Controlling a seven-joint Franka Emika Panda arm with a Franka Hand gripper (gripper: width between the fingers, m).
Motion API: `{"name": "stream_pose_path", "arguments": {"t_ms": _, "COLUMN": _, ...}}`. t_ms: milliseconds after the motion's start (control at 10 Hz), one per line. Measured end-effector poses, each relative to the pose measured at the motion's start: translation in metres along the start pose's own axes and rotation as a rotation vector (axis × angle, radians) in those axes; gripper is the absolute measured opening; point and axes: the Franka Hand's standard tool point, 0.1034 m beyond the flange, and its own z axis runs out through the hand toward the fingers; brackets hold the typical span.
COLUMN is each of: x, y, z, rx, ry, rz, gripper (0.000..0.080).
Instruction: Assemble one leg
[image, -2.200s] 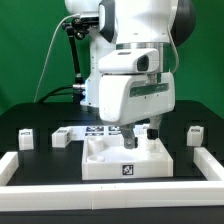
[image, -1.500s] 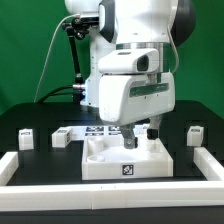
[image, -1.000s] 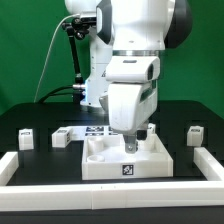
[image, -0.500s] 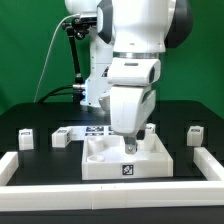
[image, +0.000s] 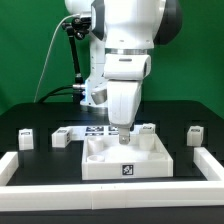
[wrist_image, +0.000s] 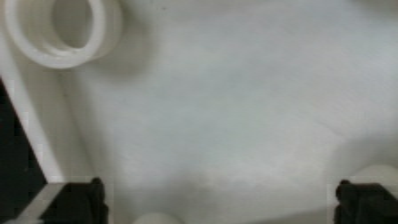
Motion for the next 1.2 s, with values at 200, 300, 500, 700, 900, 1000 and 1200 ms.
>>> {"name": "stream_pose_path", "arguments": {"t_ms": 200, "x": 0.0, "y": 0.0, "z": 0.0, "rx": 0.0, "ry": -0.001, "rz": -0.002, "gripper": 0.0649}}
{"name": "stream_pose_path", "arguments": {"t_ms": 300, "x": 0.0, "y": 0.0, "z": 0.0, "rx": 0.0, "ry": -0.001, "rz": -0.002, "gripper": 0.0649}}
{"name": "stream_pose_path", "arguments": {"t_ms": 500, "x": -0.008, "y": -0.014, "z": 0.002, "rx": 0.007, "ry": -0.001, "rz": -0.019, "gripper": 0.0649}}
{"name": "stream_pose_path", "arguments": {"t_ms": 700, "x": -0.014, "y": -0.04, "z": 0.009, "rx": 0.014, "ry": 0.003, "rz": -0.031, "gripper": 0.0649}}
{"name": "stream_pose_path", "arguments": {"t_ms": 900, "x": -0.02, "y": -0.061, "z": 0.021, "rx": 0.026, "ry": 0.008, "rz": -0.035, "gripper": 0.0649}}
{"name": "stream_pose_path", "arguments": {"t_ms": 1000, "x": -0.021, "y": -0.066, "z": 0.028, "rx": 0.026, "ry": 0.014, "rz": -0.032, "gripper": 0.0649}}
{"name": "stream_pose_path", "arguments": {"t_ms": 1200, "x": -0.021, "y": -0.068, "z": 0.039, "rx": 0.02, "ry": 0.022, "rz": -0.051, "gripper": 0.0649}}
